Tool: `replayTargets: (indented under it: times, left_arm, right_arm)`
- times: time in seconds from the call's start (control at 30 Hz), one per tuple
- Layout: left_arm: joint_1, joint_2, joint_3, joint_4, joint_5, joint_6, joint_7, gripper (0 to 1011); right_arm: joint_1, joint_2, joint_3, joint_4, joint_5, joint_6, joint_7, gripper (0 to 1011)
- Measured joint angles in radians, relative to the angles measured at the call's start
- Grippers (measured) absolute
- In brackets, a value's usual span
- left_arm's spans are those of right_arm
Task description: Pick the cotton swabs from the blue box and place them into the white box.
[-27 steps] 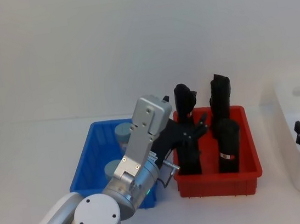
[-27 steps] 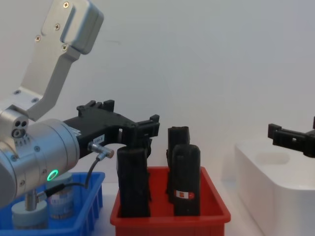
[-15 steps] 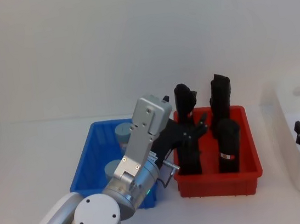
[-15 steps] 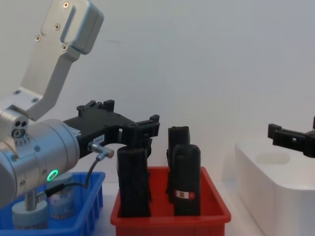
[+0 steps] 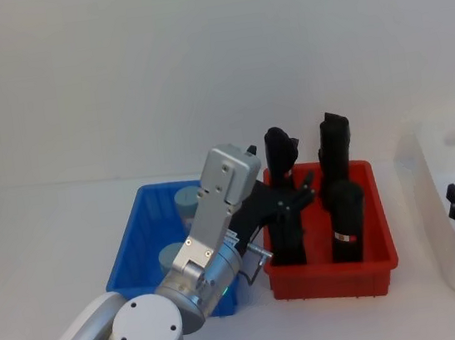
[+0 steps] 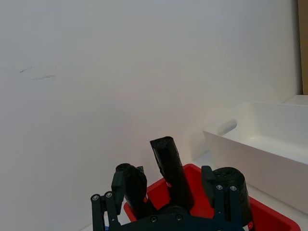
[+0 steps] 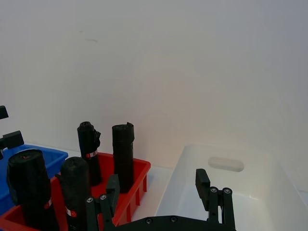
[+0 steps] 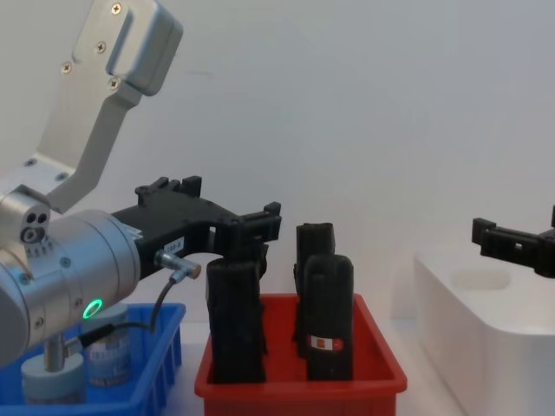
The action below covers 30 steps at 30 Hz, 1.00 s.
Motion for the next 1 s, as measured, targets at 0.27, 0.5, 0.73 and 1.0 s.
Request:
replayTargets:
  times: [0.27, 0.5, 0.73, 1.0]
  left_arm:
    - [0.0, 0.0, 0.0, 0.0, 0.0, 0.0, 0.0, 1004]
    - [0.0, 0.0, 0.0, 0.0, 0.0, 0.0, 0.0, 1004]
    - [0.0, 0.0, 0.0, 0.0, 0.0, 0.0, 0.0, 1004]
    - [0.0, 0.0, 0.0, 0.0, 0.0, 0.0, 0.0, 1004]
  right_arm:
    - [0.0, 0.0, 0.0, 0.0, 0.0, 0.0, 0.0, 1001]
    - [0.0, 0.0, 0.0, 0.0, 0.0, 0.0, 0.0, 1001]
    - [0.0, 0.0, 0.0, 0.0, 0.0, 0.0, 0.0, 1001]
    - [0.0, 0.0, 0.0, 0.0, 0.0, 0.0, 0.0, 1001]
